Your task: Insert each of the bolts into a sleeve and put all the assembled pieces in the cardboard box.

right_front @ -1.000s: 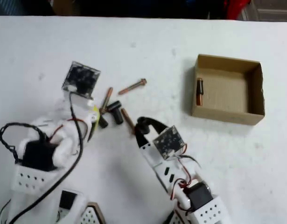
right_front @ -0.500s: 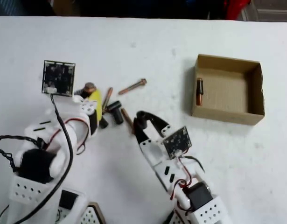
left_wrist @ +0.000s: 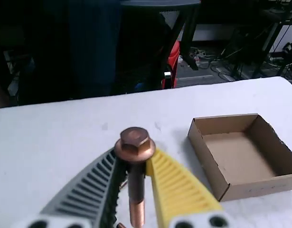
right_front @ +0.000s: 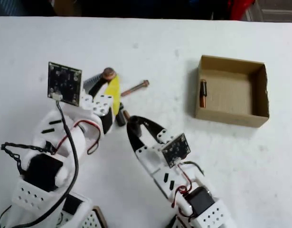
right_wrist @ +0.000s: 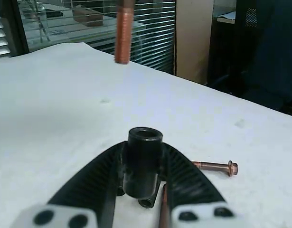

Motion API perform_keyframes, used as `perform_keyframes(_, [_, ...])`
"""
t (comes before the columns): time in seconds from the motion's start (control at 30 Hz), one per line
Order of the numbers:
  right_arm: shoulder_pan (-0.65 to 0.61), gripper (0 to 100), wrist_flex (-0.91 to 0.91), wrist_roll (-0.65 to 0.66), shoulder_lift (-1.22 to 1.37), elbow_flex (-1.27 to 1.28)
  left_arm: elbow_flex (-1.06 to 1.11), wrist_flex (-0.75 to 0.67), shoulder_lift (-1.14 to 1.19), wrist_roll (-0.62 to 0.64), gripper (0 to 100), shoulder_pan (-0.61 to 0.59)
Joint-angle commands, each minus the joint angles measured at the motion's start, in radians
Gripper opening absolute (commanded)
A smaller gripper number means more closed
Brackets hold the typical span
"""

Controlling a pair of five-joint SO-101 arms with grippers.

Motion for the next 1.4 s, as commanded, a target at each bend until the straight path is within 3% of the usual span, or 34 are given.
perform_keyframes(0.0, [-0.01,1.6,-0.03,-0.011,-0.012,0.009,-0.005,-0.087,-0.022,0.012,2,0.018])
perform_keyframes(0.23, [-0.007,1.6,-0.031,-0.011,-0.012,0.009,0.121,-0.201,-0.033,0.008,2,0.048])
perform_keyframes(0.53, [-0.005,1.6,-0.027,-0.008,-0.012,0.009,0.331,-0.379,-0.248,0.012,2,0.11])
perform_keyframes(1.07, [-0.005,1.6,-0.028,-0.002,-0.012,0.009,0.345,-0.242,-0.271,0.107,2,0.157])
perform_keyframes(1.37, [-0.004,1.6,-0.054,0.0,-0.012,0.009,0.35,-0.236,-0.271,0.137,2,0.156])
